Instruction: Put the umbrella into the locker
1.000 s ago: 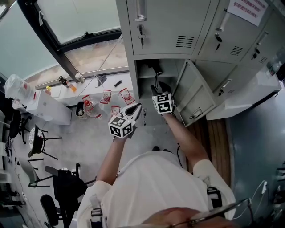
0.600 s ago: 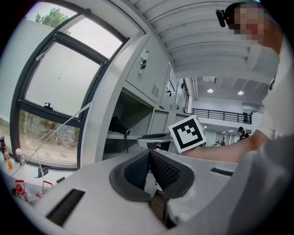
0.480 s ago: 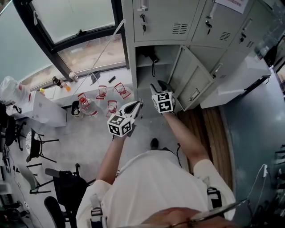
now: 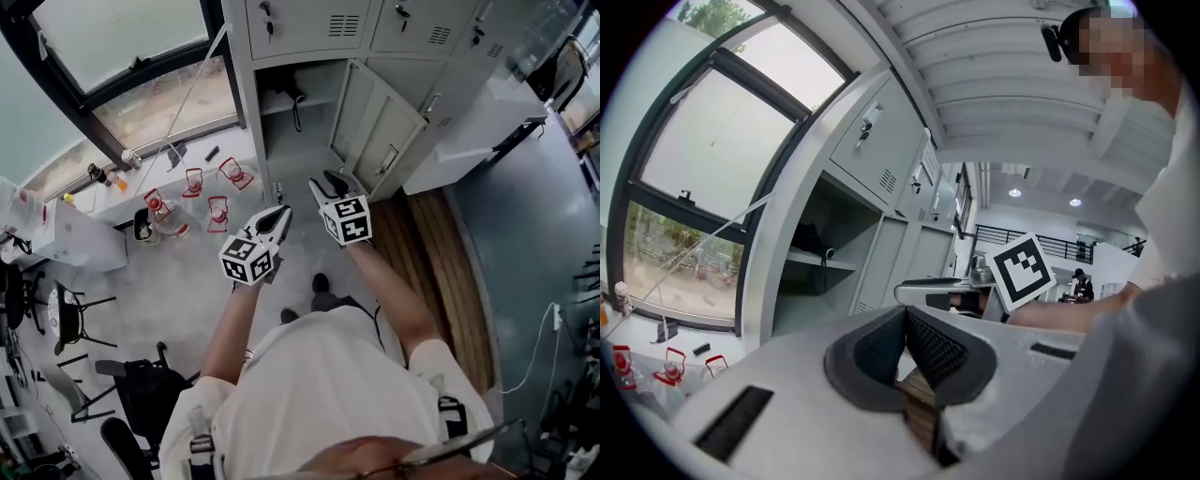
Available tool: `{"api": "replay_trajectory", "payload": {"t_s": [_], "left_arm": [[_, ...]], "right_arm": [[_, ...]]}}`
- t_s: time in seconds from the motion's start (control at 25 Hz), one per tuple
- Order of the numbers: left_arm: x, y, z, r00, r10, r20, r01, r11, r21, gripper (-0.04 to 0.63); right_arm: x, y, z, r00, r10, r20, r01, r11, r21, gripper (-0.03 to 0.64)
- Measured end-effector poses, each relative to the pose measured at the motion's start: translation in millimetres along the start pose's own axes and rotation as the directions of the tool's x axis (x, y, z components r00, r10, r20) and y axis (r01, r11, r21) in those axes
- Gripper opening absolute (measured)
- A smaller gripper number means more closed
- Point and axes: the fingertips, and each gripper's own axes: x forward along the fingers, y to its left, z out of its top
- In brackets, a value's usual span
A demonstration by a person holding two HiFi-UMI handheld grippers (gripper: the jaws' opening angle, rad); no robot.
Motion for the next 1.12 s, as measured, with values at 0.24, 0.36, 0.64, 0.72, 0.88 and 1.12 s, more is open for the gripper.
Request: {"api": "replay_trajectory", "payload": {"t_s": [0.24, 0.36, 0.64, 0.72, 0.88, 1.12], "left_arm": [[-3.1, -22.0, 15.8, 1.0, 0.001, 0.026, -0.002, 0.999, 0.04, 0.004], [-1.5, -22.5, 24.6, 0.999, 0.029, 0.044, -0.031, 0.998, 0.05, 0.004], [11.9, -31.2, 38.5, 0.993, 0.089, 0.072, -0.092, 0.995, 0.04, 0.005], [14.7, -33.9, 40.7, 0.992, 0.099, 0.075, -0.102, 0.994, 0.04, 0.005], [13.5, -37.6, 37.2, 0.99, 0.122, 0.074, -0.125, 0.991, 0.038, 0.004], [19.2, -35.1, 37.2, 0.985, 0.149, 0.089, -0.15, 0.989, 0.007, 0.004]], "right_arm": [[-30.1, -3.7, 5.0, 0.998, 0.037, 0.043, -0.038, 0.999, 0.033, 0.144], [-33.0, -6.7, 7.8, 0.996, 0.05, 0.067, -0.052, 0.998, 0.028, 0.13], [-46.0, -11.3, 13.4, 0.985, 0.154, 0.08, -0.154, 0.988, 0.001, 0.093], [-53.1, -14.1, 17.7, 0.979, 0.18, 0.09, -0.179, 0.984, -0.026, 0.067], [-67.2, -20.2, 24.7, 0.969, 0.213, 0.126, -0.209, 0.977, -0.043, 0.046], [-75.9, -32.3, 29.9, 0.963, 0.223, 0.154, -0.222, 0.975, -0.022, 0.006]]}}
